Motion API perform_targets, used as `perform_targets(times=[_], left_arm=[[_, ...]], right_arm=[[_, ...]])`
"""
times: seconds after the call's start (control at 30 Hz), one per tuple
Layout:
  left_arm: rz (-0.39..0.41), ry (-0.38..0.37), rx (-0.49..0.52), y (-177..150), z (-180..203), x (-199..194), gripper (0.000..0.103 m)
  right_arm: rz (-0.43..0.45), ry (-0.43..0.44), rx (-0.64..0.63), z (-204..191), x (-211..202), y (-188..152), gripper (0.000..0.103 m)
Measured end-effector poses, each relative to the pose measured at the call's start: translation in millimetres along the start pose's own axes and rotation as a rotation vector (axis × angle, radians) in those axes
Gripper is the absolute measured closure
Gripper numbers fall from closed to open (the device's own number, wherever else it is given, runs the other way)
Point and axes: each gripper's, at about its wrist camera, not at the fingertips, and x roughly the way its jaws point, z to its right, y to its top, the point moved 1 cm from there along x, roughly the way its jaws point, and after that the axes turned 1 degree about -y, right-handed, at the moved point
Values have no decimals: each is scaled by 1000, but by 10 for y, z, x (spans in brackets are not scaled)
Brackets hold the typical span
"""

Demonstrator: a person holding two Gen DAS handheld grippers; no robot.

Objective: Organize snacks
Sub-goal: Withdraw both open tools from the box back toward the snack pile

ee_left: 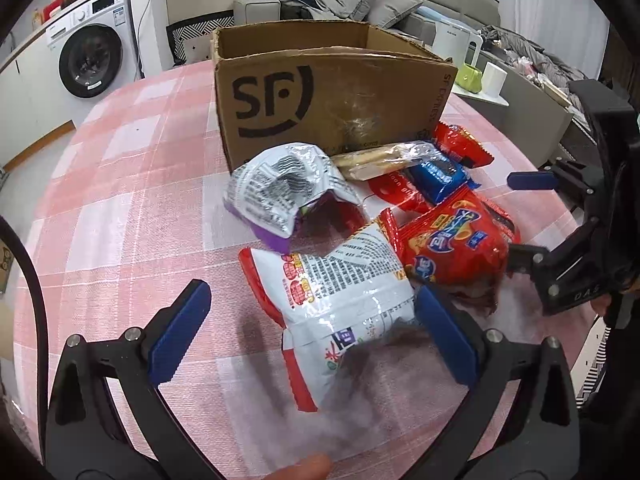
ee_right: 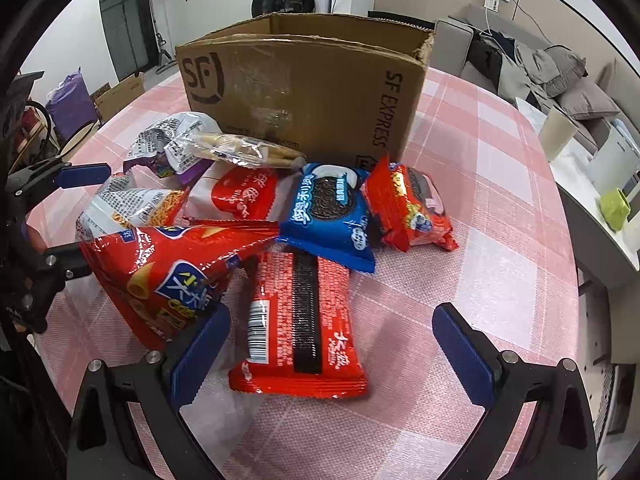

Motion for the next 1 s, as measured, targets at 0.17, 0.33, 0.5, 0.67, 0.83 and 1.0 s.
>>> perform_targets(times=[0.17,0.33,0.5,0.67,0.83,1.0], left_arm=[[-14,7,15,-48,-72,-21,0],[-20,-4,-8,-60,-89,5,0],[-48,-38,-29,-114,-50,105,0],[-64,-35,-9,-114,-28,138,0],[-90,-19,43,-105,-46,145,0],[-105,-39,26,-119,-55,226,0]], right_arm=[[-7,-15,14,91,12,-13,0],[-11,-8,20,125,39,-19,0],[-35,0,16,112,168,-35,0],[-34,7,21,140,197,-51,0],[-38,32,43,229,217,-71,1],[-29,35,39,236,211,-94,1]])
